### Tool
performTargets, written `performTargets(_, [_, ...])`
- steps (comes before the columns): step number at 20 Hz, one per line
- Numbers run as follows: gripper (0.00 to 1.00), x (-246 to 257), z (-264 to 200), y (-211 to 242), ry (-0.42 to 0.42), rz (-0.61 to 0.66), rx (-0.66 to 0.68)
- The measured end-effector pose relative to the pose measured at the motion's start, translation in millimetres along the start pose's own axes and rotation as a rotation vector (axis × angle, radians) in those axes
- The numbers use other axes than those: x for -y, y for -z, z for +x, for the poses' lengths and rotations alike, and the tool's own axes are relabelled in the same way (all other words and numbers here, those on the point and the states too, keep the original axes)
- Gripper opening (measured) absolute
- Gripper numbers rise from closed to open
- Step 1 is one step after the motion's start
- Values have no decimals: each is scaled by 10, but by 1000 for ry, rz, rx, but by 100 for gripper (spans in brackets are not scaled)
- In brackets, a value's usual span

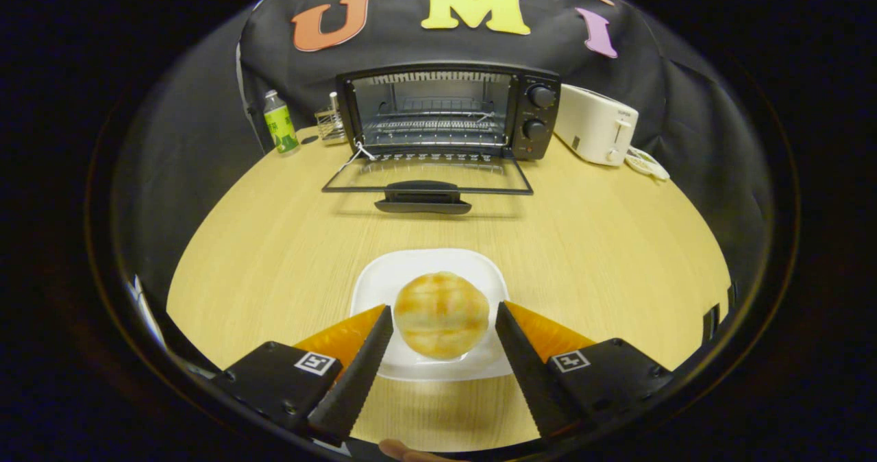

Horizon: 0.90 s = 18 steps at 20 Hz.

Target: Open the toaster oven, put the food inside, and close the toaster oven door.

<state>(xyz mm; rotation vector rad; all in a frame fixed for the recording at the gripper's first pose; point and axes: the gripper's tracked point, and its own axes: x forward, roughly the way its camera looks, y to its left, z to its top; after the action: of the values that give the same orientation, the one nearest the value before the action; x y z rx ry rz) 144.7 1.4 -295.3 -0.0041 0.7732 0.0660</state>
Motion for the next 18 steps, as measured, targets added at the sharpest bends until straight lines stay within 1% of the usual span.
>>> performTargets(3, [99, -34, 98, 108, -37, 33, -52])
performTargets(5, [98, -50, 143, 91, -51, 41, -44])
performTargets(6, [97, -86, 139, 60, -75, 27, -34])
performTargets(7, [90, -121, 151, 81, -94, 15, -35])
performTargets(8, [87, -133, 135, 65, -107, 20, -25])
performTargets(9, [81, -130, 105, 27, -115, 30, -13])
performTargets(12, [76, -148, -11, -142, -142, 82, 42])
performTargets(16, [76, -222, -210, -453, -210, 156, 122])
performTargets(18, [76, -220, -305, -659, -225, 161, 185])
